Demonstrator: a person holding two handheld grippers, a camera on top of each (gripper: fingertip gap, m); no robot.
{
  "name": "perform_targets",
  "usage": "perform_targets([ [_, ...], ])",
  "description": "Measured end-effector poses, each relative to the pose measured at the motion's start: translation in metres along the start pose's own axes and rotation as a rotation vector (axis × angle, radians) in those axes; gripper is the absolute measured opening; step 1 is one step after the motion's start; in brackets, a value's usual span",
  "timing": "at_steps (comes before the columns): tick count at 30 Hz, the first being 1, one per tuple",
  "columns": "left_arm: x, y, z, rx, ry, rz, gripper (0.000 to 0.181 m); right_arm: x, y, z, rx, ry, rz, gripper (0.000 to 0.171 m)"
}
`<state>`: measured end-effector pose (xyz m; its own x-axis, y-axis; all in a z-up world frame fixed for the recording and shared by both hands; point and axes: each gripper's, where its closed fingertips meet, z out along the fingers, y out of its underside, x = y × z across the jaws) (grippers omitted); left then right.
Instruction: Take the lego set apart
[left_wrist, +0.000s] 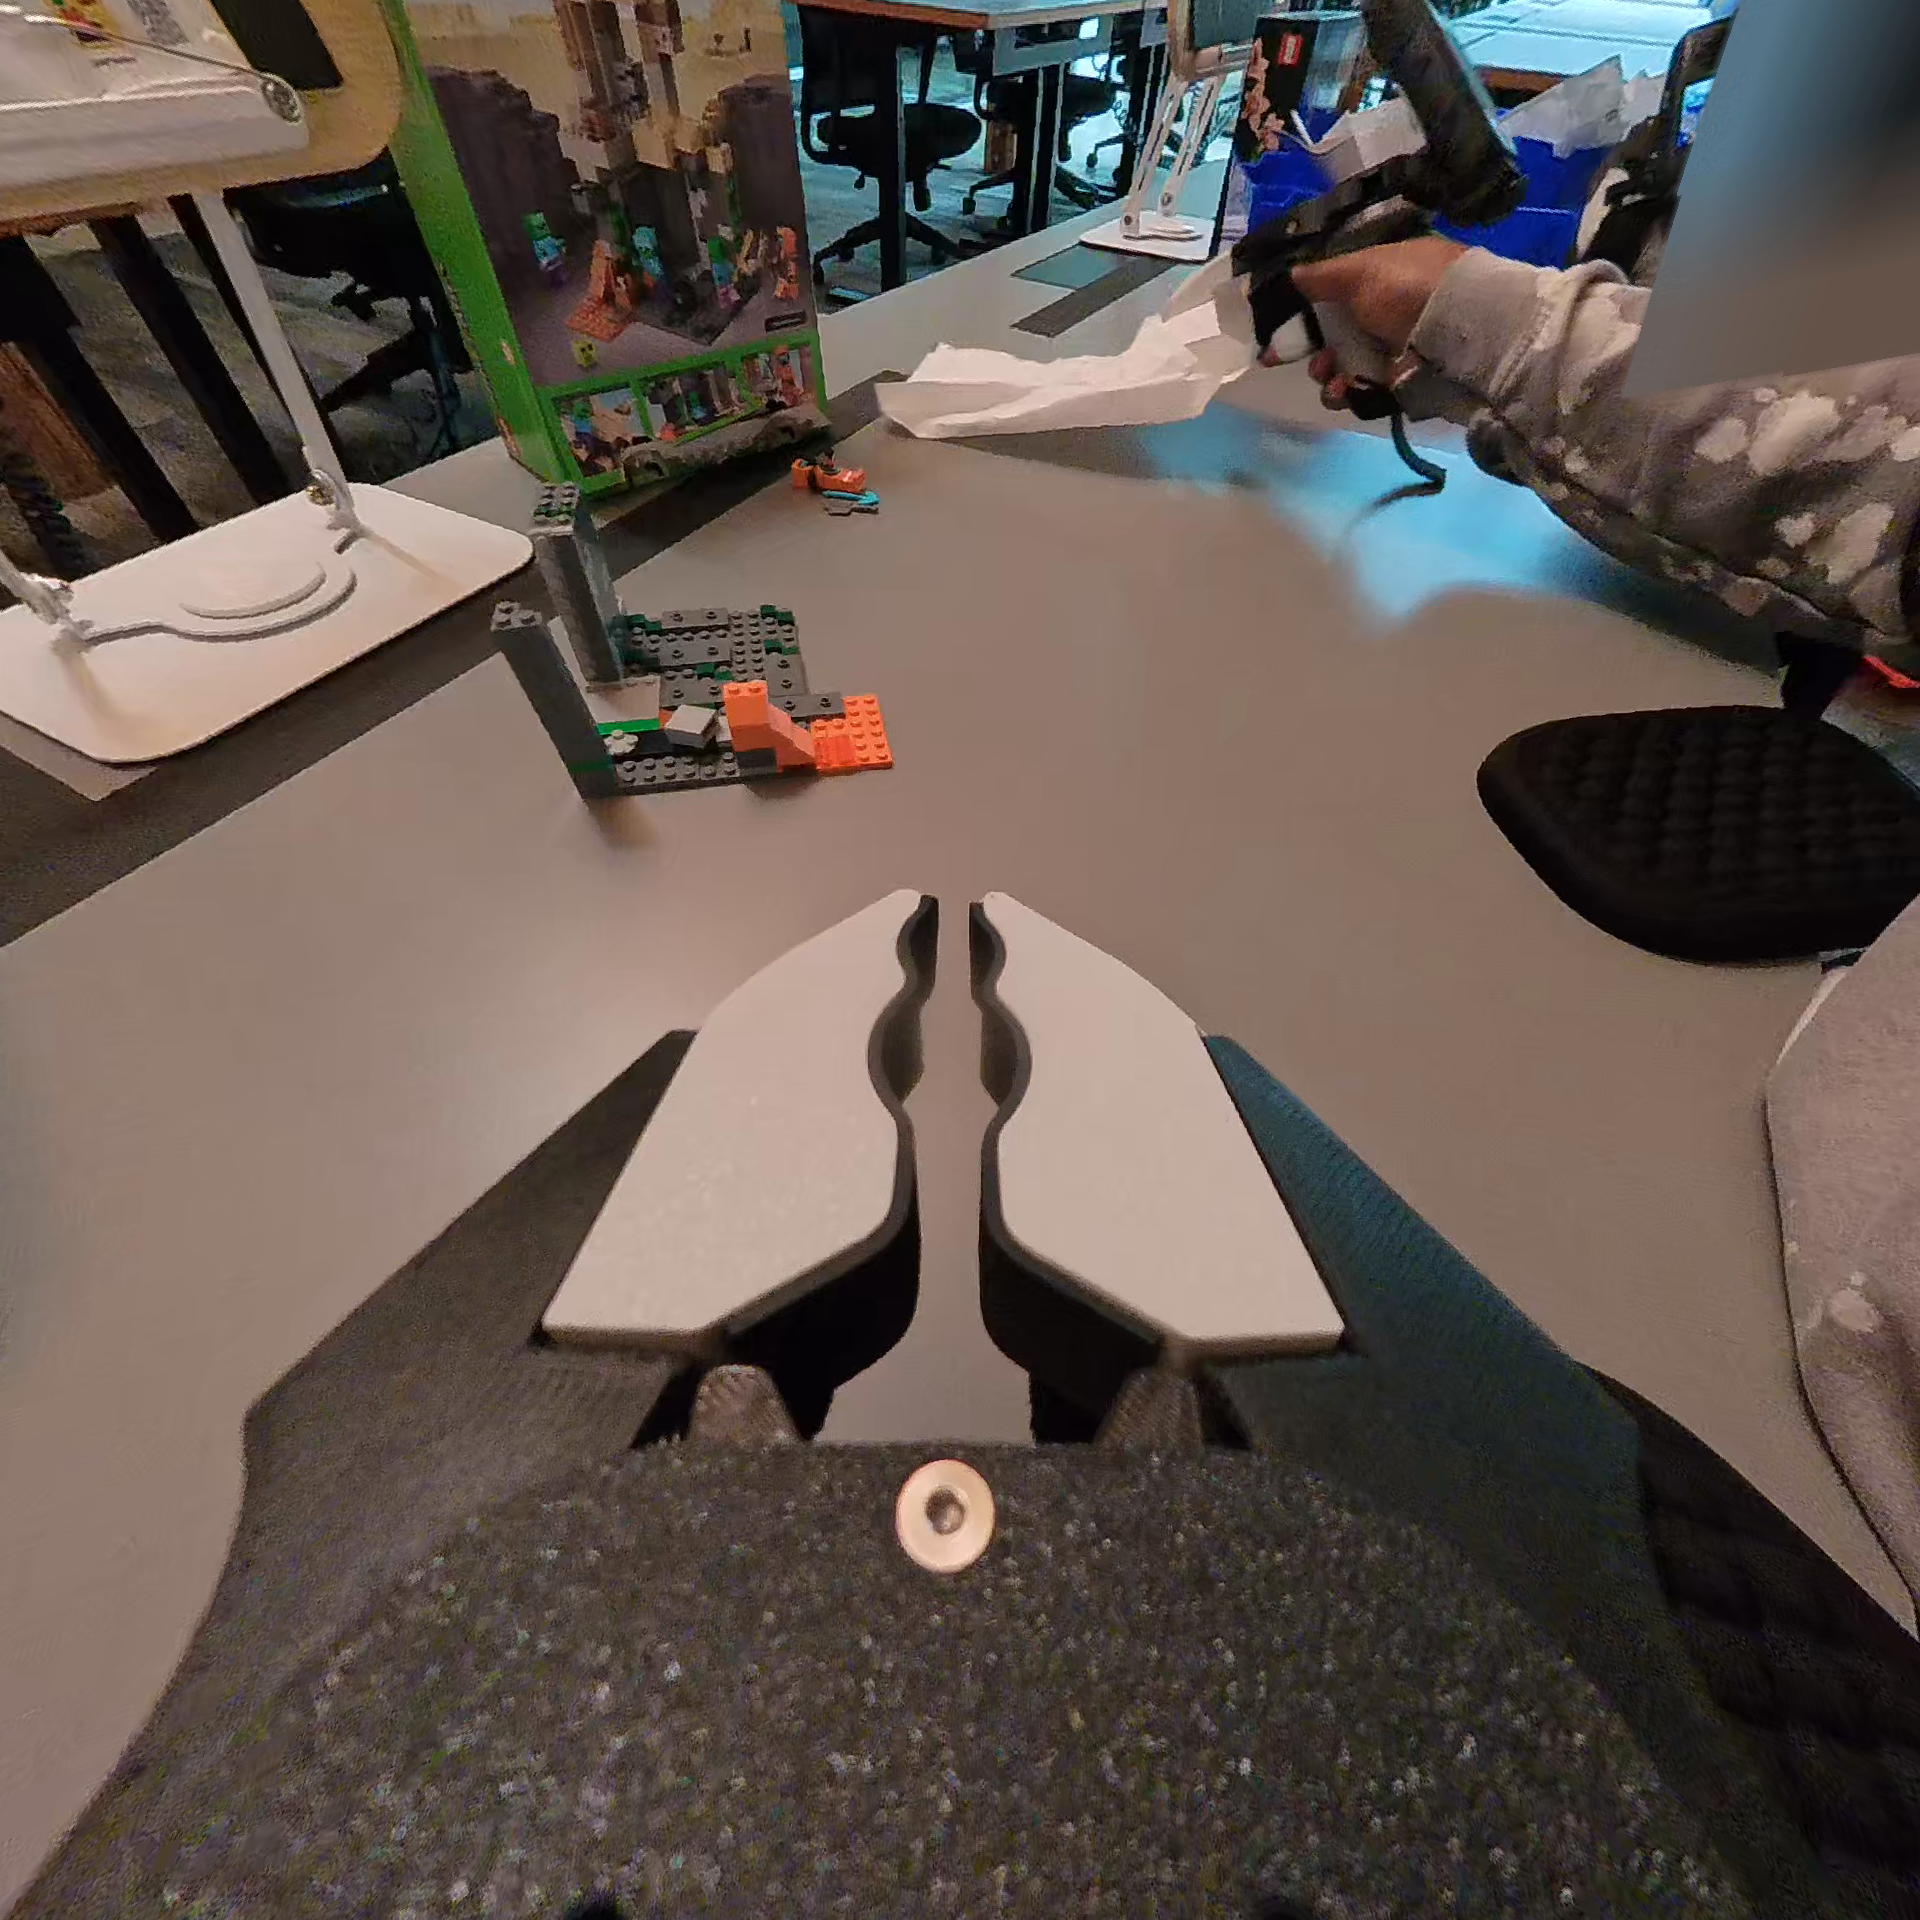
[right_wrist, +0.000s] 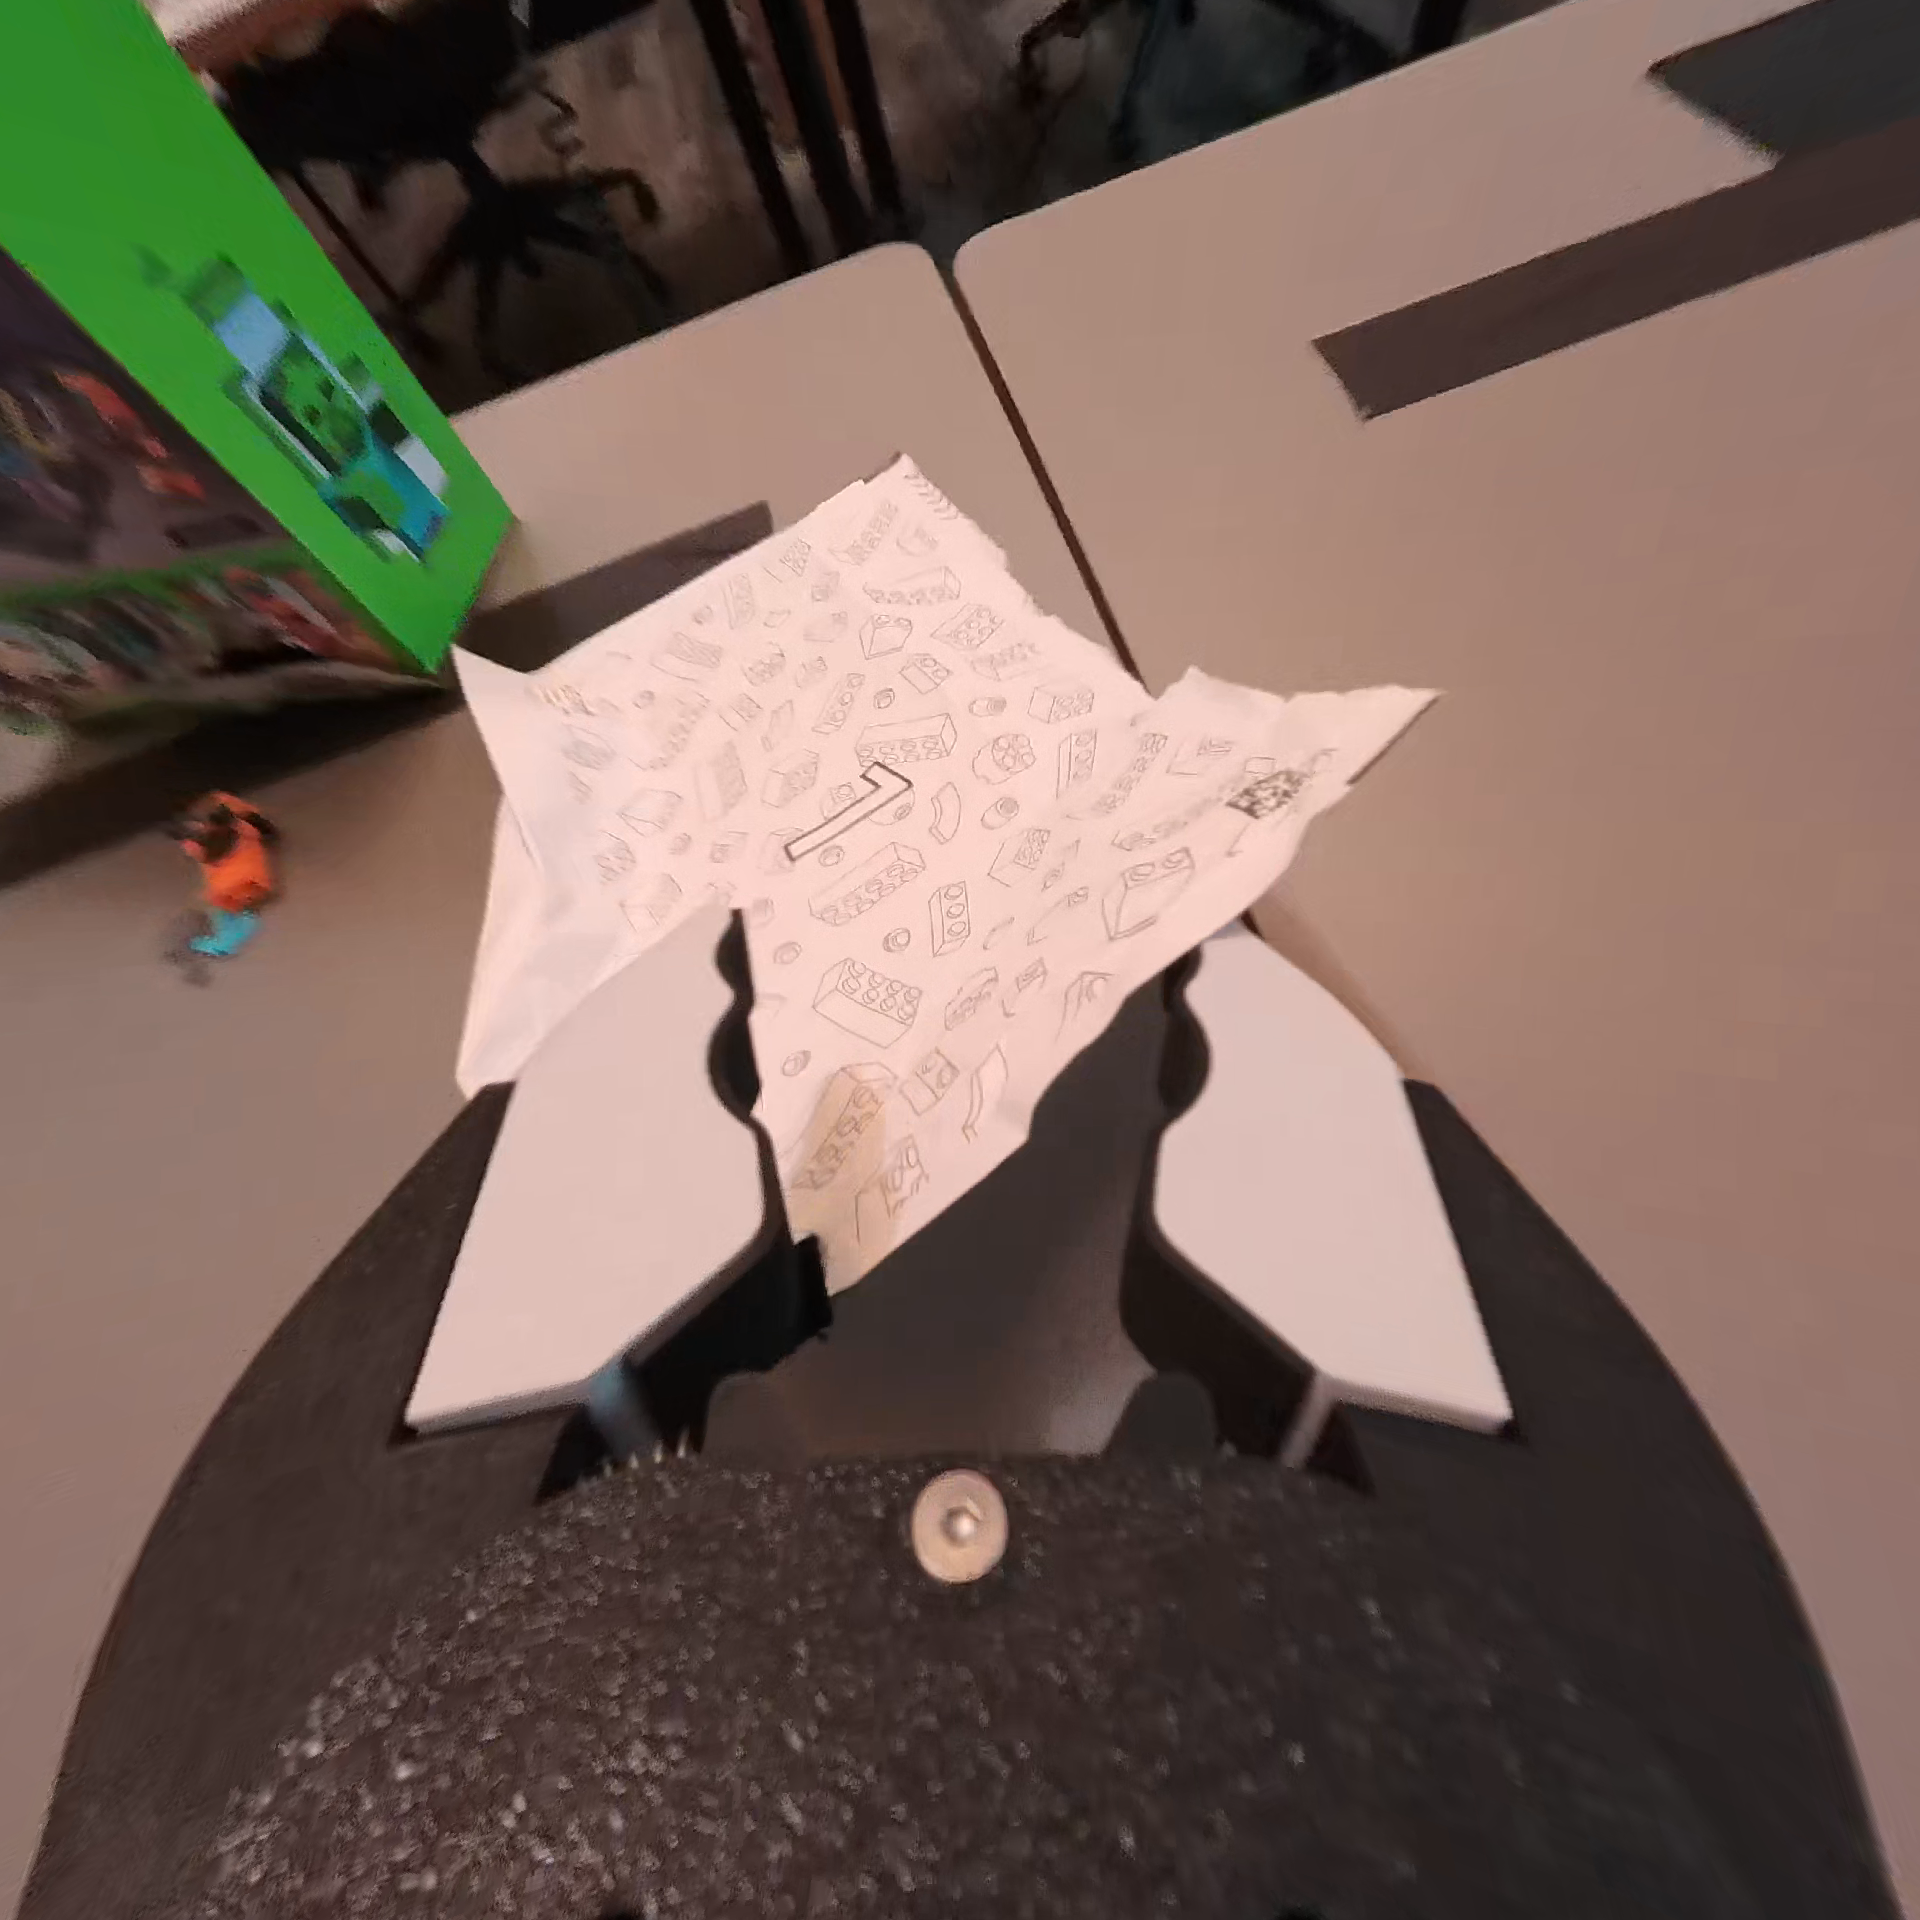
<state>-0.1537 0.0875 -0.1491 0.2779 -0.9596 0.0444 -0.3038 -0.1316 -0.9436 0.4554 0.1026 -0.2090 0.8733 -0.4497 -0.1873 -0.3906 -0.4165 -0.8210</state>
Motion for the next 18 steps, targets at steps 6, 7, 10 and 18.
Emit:
perform_targets([
  [6, -0.003, 0.003, -0.004, 0.021, -0.010, -0.028, 0.005, -0.017, 0.014, -0.030, -0.060, 0.121, -0.395, 0.091],
  [7, -0.003, 0.003, -0.004, 0.020, -0.012, -0.026, 0.005, -0.021, 0.017, -0.035, -0.076, 0.120, -0.440, 0.091],
  [10, -0.003, 0.005, -0.006, 0.018, -0.015, -0.025, 0.005, -0.033, 0.026, -0.052, -0.108, 0.062, -0.469, 0.090],
  [18, -0.003, 0.009, -0.005, 0.016, -0.011, -0.033, 0.006, -0.057, 0.056, -0.076, -0.210, -0.100, -0.613, 0.084],
])
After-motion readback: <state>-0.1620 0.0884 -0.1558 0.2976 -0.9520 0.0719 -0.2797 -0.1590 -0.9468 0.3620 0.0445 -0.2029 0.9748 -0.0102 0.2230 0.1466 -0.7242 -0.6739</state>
